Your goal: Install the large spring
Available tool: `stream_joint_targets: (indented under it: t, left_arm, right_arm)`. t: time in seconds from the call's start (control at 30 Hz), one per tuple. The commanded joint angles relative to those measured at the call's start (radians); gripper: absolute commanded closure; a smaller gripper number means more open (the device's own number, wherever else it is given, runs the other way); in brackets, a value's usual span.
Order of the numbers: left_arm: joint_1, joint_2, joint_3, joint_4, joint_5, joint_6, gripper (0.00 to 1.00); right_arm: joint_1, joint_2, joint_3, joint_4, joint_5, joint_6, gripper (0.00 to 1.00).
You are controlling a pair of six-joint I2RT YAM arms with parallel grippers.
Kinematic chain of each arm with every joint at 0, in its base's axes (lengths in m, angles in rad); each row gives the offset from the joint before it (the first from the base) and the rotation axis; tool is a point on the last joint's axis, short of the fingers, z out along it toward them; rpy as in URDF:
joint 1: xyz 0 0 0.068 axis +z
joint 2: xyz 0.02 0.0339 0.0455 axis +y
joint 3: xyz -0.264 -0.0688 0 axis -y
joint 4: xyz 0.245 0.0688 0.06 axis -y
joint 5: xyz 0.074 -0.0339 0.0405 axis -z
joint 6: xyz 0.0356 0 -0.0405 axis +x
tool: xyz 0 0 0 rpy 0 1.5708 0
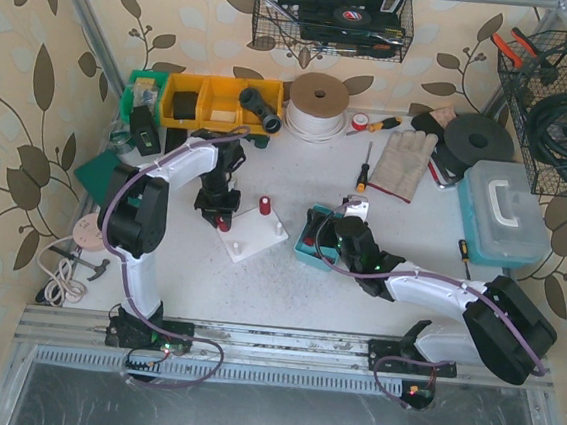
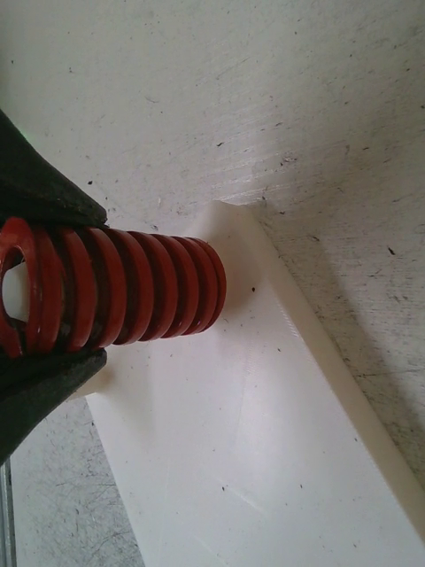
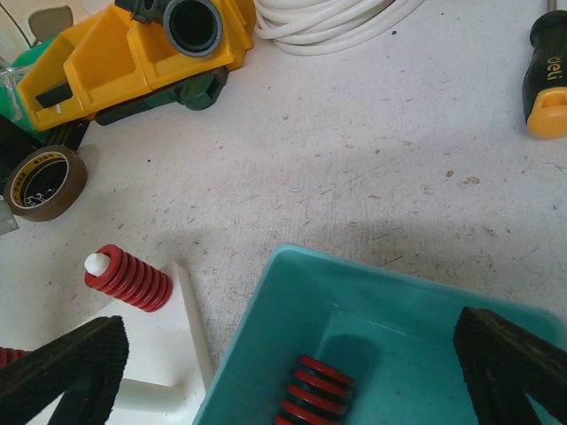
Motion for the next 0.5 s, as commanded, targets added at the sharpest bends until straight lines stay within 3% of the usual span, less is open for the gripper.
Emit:
stream_joint_targets:
  t: [0.0,0.47]
  left_arm:
    - [-0.014,-0.008,-0.012,0.006,0.009,-0.018,1.0]
    - [-0.031,0.036,0.013,0.001,0.001,-0.022,1.0]
  right_arm:
    - [-0.001,0.005,-0.005,0.025,-0.004,-0.011,0.02]
    - [-0.001,0.012,0.001,0.025,-0.01,-0.015,0.02]
